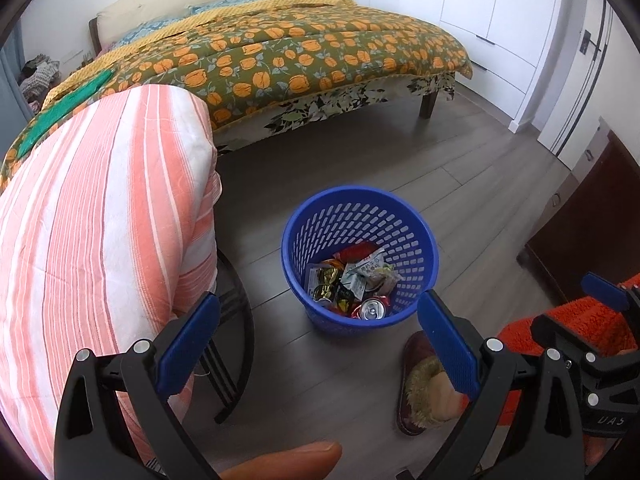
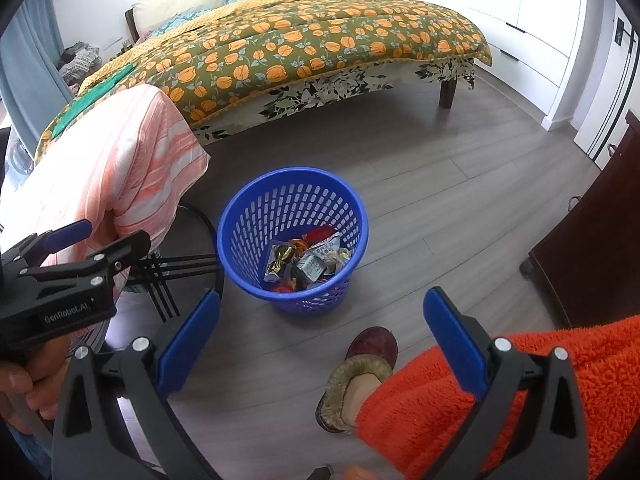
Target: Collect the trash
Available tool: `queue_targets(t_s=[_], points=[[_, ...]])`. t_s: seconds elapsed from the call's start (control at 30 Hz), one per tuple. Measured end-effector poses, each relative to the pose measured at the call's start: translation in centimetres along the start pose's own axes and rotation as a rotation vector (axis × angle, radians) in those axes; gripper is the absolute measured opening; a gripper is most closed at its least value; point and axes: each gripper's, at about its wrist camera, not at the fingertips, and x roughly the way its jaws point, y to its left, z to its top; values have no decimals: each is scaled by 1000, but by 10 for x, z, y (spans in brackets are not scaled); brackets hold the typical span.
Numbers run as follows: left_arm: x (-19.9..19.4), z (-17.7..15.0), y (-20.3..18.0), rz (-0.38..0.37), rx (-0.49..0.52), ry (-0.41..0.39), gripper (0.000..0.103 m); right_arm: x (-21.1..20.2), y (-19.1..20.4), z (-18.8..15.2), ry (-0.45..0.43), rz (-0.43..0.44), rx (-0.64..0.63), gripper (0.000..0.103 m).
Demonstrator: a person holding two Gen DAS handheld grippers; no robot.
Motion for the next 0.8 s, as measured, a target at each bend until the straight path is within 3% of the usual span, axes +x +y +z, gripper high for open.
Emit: queue_targets(t_s=[0.8], points=[[-2,0,-3,-1,1,-2,98,5,-2,1,14,-8,1,98]])
